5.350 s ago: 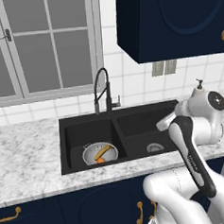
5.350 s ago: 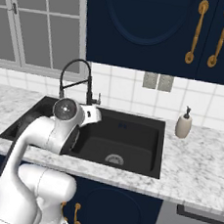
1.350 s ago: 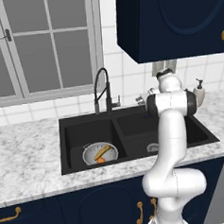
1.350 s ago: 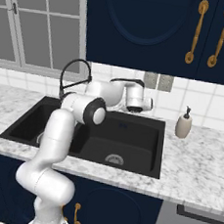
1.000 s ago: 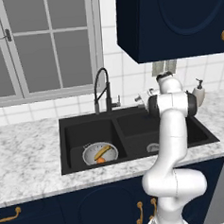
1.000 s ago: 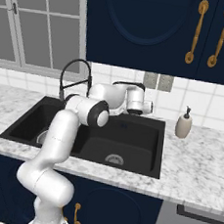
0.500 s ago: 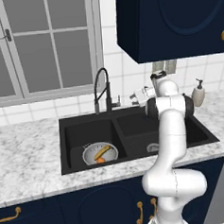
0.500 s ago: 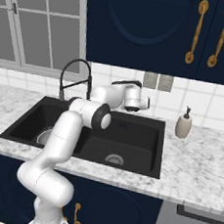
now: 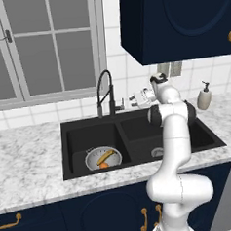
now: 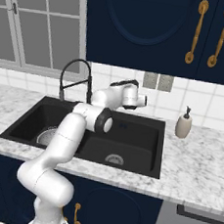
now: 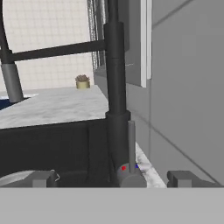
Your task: Put the colander in the sink, put the banana, tangerine in the colander, and turn on the sink faucet and pour water over the colander.
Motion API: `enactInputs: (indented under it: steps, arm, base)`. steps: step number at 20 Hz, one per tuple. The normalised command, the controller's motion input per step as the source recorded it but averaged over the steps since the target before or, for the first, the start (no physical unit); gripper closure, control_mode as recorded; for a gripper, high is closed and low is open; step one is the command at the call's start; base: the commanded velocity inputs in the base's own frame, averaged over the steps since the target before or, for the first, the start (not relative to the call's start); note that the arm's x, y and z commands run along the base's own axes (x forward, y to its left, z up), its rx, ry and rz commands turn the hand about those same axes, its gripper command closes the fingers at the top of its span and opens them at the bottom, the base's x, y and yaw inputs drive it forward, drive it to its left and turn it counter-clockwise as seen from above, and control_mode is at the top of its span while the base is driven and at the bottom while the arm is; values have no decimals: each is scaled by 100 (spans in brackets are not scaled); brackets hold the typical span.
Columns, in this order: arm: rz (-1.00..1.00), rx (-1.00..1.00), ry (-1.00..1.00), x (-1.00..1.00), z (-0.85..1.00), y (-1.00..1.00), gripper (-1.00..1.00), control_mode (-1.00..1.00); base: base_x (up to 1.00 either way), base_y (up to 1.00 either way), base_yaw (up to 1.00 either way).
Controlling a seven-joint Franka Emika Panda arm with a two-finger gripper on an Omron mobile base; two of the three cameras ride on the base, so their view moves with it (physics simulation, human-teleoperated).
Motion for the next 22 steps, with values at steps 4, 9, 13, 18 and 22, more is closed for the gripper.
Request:
enactInputs:
  steps: [4, 9, 13, 18, 22]
  arm:
    - [0, 0, 0, 12, -5, 37, -100, -100]
    - [0, 0, 0, 9, -3, 42, -100, -100]
    - [0, 0, 0, -12, -1, 66, -100, -100]
    - [0, 0, 0, 25, 0, 14, -100, -100]
    - [0, 1, 0, 4, 0, -16, -100, -100]
  base:
    - [0, 0, 0]
    - [0, 0, 0]
    - [0, 0, 0]
    - [0, 0, 0]
    - [0, 0, 0]
